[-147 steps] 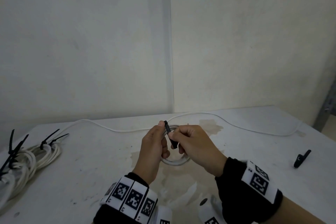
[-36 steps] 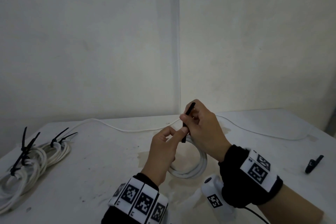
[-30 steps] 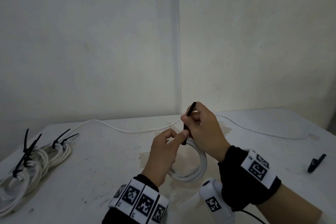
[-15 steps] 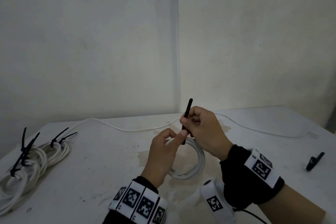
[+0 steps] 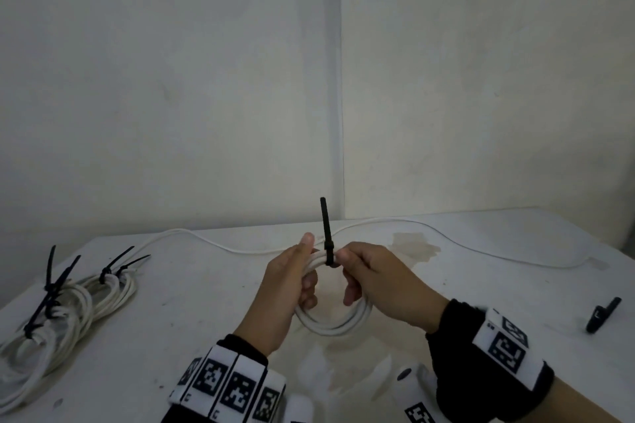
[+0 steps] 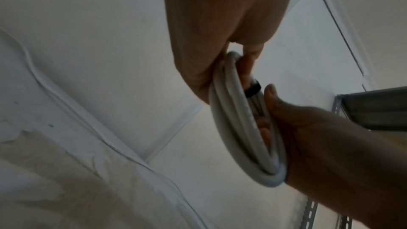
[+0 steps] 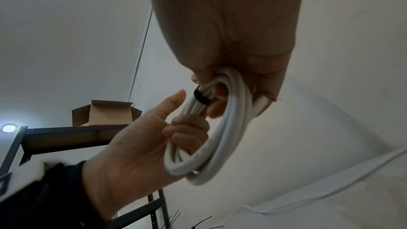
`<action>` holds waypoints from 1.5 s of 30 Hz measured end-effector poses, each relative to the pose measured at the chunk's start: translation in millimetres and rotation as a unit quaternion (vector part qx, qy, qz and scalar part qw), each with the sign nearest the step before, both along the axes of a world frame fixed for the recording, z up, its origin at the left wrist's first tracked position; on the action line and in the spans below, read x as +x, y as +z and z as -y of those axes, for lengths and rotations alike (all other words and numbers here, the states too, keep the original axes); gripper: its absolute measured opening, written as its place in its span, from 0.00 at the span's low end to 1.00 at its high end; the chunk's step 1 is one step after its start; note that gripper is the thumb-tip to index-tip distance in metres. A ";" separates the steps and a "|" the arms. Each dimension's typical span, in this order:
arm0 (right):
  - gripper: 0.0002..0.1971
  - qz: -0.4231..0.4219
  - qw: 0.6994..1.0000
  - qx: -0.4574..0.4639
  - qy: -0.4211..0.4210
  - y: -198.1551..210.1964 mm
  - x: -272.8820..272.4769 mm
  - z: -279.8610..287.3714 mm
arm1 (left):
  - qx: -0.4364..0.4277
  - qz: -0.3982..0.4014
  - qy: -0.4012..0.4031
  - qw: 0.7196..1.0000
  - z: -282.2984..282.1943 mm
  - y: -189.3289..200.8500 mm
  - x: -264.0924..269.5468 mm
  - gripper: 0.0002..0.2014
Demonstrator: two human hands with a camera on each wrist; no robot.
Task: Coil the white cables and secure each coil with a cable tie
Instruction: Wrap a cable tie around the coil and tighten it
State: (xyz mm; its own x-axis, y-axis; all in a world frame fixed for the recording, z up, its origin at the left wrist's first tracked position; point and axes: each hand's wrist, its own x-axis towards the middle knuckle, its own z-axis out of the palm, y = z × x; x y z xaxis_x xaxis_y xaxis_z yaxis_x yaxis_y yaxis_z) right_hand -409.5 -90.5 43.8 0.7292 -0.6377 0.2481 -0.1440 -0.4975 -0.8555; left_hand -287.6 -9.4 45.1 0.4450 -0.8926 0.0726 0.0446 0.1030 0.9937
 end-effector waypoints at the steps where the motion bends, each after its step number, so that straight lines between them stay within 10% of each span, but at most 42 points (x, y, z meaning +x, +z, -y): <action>1: 0.14 0.009 1.000 0.000 -0.012 -1.4 2.1 0.7 | -0.004 -0.005 -0.015 1.000 -1.2 -0.4 1.6 0.19; 40: 0.10 0.003 1.000 0.004 0.003 -34.3 117.8 -47.8 | 0.034 0.130 0.168 0.977 -79.1 -37.0 119.7 0.15; 45: 0.21 -0.015 1.000 0.003 -0.001 -39.7 129.4 -63.3 | 0.043 0.144 0.196 0.969 -91.5 -41.8 136.5 0.16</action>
